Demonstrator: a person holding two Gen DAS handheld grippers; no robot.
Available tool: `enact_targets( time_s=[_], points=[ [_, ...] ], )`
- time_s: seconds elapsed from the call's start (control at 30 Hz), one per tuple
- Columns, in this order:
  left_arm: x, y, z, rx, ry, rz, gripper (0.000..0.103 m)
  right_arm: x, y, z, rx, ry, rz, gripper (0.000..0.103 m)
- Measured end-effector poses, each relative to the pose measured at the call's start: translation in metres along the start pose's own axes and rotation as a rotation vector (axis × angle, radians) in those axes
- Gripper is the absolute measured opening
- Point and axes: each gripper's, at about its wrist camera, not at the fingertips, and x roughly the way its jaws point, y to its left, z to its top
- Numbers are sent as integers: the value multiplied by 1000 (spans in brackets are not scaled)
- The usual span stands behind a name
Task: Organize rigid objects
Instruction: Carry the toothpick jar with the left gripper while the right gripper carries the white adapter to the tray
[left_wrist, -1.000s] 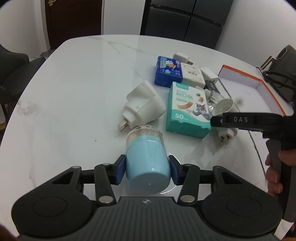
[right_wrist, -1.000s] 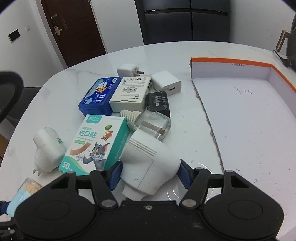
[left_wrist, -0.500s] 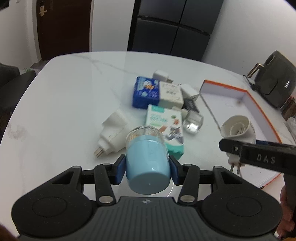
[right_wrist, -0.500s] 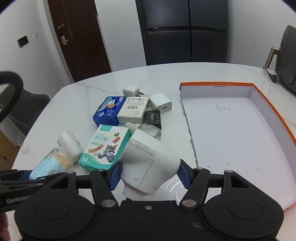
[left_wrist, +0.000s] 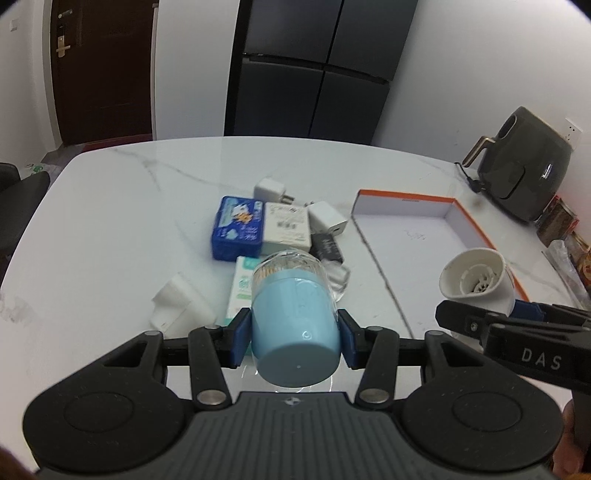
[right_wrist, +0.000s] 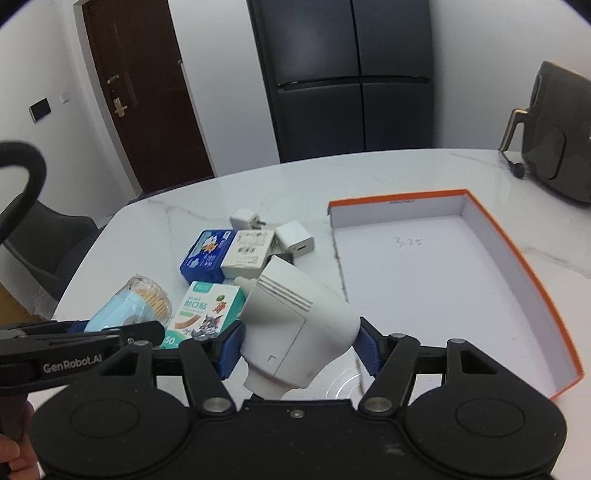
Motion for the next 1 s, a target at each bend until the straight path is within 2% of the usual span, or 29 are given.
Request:
enact_targets(
  time_s=[0.43,1.0],
  points=[
    [5,-39,8,-4,-6,-16,49,-23,-36,9,-6,-16,-13,76],
    [19,-99,15,-15,-8,-3,49,-25,-103,28,-18,-9,-21,76]
  ],
)
